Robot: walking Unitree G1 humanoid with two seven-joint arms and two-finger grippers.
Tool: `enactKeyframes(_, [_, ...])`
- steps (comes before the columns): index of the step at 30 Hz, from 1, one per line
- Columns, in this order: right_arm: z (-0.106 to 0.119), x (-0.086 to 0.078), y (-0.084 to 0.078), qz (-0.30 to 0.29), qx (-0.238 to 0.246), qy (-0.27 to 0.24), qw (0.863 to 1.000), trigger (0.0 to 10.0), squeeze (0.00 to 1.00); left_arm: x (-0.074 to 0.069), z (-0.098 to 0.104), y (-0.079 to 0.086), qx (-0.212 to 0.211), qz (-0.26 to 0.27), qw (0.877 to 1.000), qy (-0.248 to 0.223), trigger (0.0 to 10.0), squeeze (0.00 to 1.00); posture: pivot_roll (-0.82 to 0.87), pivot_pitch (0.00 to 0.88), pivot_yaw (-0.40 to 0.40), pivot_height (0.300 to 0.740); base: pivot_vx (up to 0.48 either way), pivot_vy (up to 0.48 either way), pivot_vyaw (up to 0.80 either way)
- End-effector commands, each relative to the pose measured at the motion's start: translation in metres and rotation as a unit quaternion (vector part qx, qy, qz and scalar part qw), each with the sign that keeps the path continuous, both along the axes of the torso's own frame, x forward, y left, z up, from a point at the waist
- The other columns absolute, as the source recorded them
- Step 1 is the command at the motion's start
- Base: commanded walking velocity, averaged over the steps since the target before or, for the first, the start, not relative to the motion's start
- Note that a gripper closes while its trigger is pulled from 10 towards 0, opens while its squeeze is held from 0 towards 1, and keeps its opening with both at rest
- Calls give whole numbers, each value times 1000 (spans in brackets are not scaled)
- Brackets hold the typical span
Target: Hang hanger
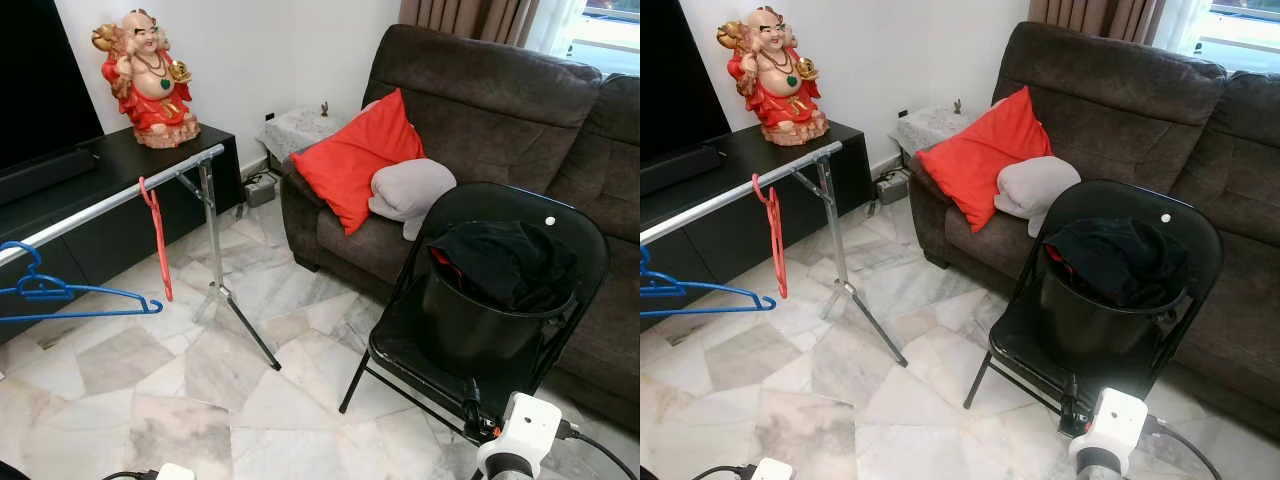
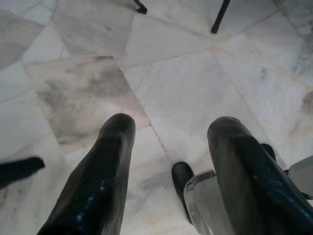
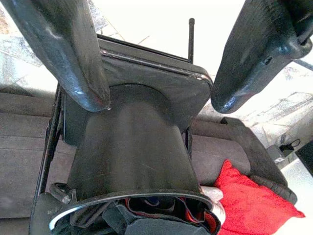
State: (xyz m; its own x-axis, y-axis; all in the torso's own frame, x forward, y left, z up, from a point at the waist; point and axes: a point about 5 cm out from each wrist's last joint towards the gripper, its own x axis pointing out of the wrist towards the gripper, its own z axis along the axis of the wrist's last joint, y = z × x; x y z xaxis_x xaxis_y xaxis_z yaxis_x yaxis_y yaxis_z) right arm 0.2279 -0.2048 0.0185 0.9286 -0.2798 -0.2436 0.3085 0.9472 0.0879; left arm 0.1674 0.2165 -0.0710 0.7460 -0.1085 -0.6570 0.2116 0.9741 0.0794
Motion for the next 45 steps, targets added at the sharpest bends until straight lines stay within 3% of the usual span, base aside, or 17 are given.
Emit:
enactKeyframes(1, [1, 1, -2, -6, 4, -2, 1000, 10000, 0, -6, -4, 1, 2, 6, 1000, 16, 10000, 0, 116, 8, -7, 740, 240, 0, -606])
enactKeyframes(5, [1, 2, -1, -5, 5, -3, 1000, 10000, 0, -8, -4, 2, 1, 7, 1000, 18, 10000, 0, 117, 5, -7, 740, 270, 0, -800])
enactKeyframes(32, [4, 6, 2, 3, 1, -14, 1000, 10000, 0, -12, -7, 3, 3, 13, 1000, 28, 10000, 0, 119, 0, -8, 740, 294, 0, 0])
enactKeyframes(41, [7, 6, 2, 8, -8, -18, 1000, 10000, 0, -16, -8, 2, 3, 15, 999, 31, 10000, 0, 116, 8, -9, 740, 196, 0, 0])
enactKeyframes(45, [17, 9, 5, 25, -37, -43, 998, 10000, 0, -16, -8, 2, 3, 17, 999, 31, 10000, 0, 115, 13, -9, 740, 0, 0, 0])
